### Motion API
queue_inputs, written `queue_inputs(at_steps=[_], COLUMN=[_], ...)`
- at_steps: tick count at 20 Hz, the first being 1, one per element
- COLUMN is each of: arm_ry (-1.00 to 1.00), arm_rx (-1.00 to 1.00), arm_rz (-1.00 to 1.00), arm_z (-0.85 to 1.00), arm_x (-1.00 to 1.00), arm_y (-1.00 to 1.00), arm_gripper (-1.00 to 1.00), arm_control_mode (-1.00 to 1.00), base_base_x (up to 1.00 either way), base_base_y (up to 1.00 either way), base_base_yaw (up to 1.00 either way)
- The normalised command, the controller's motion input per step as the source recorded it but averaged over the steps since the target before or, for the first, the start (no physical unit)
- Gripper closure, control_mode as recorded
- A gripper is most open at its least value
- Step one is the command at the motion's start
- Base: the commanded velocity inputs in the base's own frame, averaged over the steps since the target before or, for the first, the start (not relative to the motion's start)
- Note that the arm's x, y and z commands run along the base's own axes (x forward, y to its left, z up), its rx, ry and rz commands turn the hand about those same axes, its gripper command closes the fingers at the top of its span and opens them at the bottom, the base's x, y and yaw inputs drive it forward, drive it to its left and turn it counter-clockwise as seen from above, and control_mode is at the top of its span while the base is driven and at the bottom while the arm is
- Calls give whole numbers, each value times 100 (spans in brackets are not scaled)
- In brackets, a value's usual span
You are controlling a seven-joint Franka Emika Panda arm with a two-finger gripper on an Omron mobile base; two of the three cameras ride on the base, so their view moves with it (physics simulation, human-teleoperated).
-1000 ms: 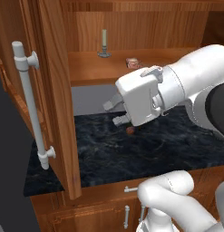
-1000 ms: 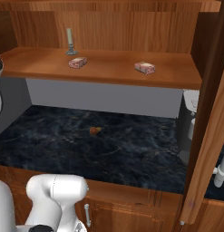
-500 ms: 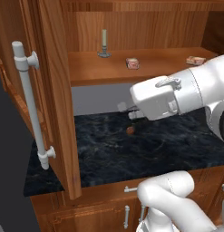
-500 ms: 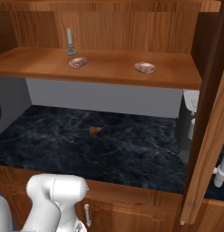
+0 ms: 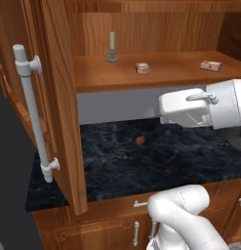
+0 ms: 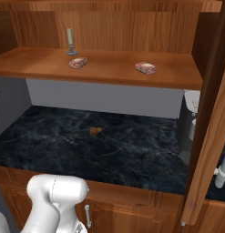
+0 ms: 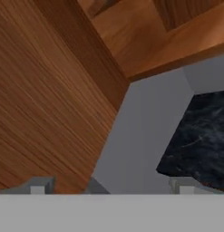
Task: Pick the bar soap and bar soap from the cabinet and place them on the counter.
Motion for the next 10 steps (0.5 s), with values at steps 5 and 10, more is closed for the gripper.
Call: queue_inputs(at_steps=[5,10], arm_ry=[-8,-5], arm_rx=[0,-2], arm_rz=[-19,-20], arm_z=[2,0], arm_x=[0,1], arm_y=[-39,-38], arm_gripper=[-100,-100], arm_control_mode=[-100,-100], base_base_x=[0,0], base_base_y=[0,0], base_base_yaw=[0,0])
